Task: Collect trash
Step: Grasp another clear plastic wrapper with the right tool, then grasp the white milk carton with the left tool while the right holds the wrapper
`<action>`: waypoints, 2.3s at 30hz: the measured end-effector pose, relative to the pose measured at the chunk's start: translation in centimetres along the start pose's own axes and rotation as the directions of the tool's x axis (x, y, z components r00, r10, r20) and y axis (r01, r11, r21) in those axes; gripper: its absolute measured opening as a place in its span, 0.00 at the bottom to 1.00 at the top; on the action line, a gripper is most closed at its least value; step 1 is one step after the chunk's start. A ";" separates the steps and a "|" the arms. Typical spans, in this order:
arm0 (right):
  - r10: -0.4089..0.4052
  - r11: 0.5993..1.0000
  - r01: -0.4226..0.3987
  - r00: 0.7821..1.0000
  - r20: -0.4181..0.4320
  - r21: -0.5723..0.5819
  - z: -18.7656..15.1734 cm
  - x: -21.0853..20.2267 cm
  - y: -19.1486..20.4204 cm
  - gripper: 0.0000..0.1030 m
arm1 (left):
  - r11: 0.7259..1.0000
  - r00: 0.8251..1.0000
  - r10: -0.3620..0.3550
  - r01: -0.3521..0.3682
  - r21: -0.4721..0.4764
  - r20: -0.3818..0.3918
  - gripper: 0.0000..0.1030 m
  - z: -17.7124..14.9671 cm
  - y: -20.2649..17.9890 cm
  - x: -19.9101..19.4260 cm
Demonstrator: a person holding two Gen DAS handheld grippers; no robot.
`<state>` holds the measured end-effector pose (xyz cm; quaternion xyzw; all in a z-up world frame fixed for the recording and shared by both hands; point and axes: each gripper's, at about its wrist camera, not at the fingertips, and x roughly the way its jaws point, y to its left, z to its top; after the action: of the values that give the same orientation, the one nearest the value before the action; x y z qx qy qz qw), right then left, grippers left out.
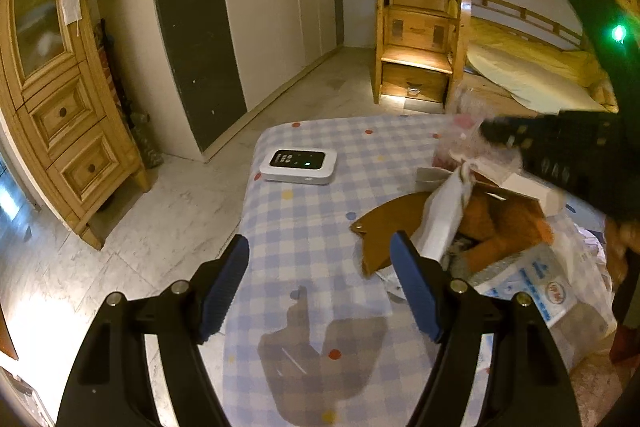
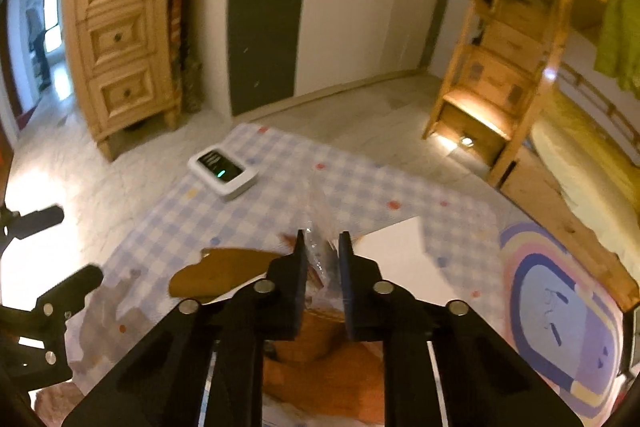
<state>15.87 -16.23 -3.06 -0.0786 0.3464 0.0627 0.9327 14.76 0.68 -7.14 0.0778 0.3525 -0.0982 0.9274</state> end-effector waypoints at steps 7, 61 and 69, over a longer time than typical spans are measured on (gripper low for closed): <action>-0.089 0.988 0.074 0.990 0.113 0.134 -0.8 -5.4 -5.4 0.10 | 0.997 0.998 -0.059 0.058 0.048 0.017 0.69 -0.4 -2.2 -1.6; -0.045 0.931 0.024 0.998 0.051 0.365 -15.9 -15.3 -7.7 0.05 | 0.958 0.969 -0.204 0.227 0.175 -0.137 0.93 -6.1 -10.6 0.2; -0.037 0.935 0.018 0.998 0.045 0.353 -15.2 -15.4 -7.7 0.05 | 0.913 0.947 -0.261 0.304 0.271 -0.186 0.93 -5.4 -12.3 2.7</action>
<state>-4.11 -27.60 -3.52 0.0866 0.3272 -0.0114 0.9409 10.36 -10.41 -13.88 0.1707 0.4083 -0.2771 0.8529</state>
